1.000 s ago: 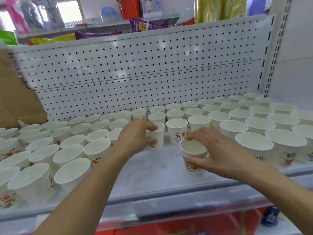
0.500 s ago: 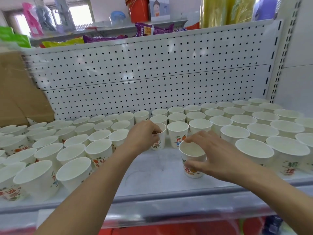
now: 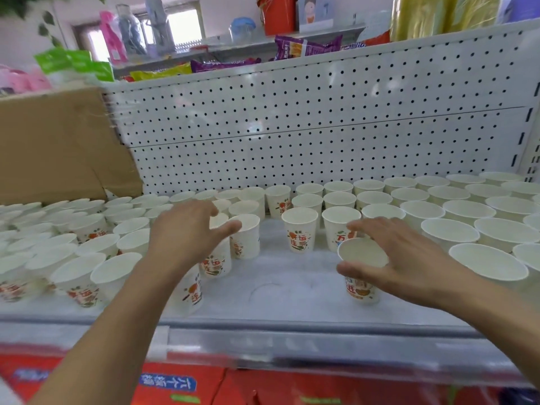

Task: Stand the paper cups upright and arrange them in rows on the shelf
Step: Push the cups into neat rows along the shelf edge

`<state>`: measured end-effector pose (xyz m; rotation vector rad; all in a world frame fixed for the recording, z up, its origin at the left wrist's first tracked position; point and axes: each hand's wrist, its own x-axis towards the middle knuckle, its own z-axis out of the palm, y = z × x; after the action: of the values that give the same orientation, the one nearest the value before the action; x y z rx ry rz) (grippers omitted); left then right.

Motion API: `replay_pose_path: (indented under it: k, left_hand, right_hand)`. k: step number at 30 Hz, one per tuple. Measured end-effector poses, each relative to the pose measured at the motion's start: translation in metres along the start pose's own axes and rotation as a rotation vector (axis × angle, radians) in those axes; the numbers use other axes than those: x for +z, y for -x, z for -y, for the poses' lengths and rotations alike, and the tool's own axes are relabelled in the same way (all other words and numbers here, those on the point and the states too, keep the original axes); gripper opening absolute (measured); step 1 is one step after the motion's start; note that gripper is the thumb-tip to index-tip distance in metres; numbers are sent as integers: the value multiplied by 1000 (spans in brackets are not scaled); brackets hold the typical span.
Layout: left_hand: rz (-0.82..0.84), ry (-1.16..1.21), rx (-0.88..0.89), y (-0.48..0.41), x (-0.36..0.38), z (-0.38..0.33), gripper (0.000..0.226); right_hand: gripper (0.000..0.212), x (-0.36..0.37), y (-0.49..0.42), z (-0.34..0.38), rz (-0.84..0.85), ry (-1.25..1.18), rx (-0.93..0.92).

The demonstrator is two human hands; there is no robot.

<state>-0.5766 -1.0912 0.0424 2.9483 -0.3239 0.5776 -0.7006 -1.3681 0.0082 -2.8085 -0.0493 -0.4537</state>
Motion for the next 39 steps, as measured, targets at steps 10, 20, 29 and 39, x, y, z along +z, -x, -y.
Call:
replay_pose_path:
  k: [10,20,29,39]
  left_hand:
    - [112,-250,-72,-10,18,14,72]
    - [112,-119,-90,-12,20,10,73]
    - [72,243,156,24,0,-88,62]
    - [151,149,260,11,25,-154,75]
  right_hand:
    - [64,-14,-13,0,105,22,58]
    - [57,-23,-13,-12,163,21,88]
    - [57,-43,-22,-27,121,39,101]
    - [68,-44,-26,-46,187,234,71]
